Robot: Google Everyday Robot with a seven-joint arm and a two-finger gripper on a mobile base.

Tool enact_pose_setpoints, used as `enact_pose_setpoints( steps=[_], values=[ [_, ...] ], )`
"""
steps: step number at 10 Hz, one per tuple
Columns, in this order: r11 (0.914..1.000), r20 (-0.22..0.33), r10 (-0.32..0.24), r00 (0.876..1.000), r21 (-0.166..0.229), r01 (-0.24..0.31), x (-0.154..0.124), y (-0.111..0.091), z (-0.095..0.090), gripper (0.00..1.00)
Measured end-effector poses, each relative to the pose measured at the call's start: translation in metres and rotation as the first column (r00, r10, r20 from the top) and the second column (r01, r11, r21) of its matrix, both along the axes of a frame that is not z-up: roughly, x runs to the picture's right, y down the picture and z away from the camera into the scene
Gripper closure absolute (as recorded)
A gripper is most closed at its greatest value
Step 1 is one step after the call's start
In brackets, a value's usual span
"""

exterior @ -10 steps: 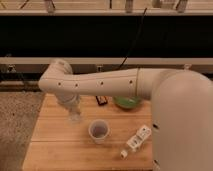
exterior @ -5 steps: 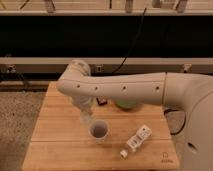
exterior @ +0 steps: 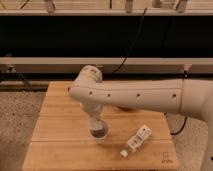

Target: Place the white sponge in the ceramic cup

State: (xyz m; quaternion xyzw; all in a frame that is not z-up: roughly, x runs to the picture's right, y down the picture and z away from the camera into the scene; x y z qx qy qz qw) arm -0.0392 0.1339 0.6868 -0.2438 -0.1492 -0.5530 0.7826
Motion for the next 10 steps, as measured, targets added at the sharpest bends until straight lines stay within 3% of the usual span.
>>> enact_pose_setpoints(
  steps=[6,10],
  values=[
    [0.9992,-0.027,0.03,0.999,-0.024,-0.031,0.009,0.018,0.01,0.22],
    [0.9995,-0.016,0.026,1.0,-0.019,-0.026,0.006,0.02,0.007,0.2]
  ],
)
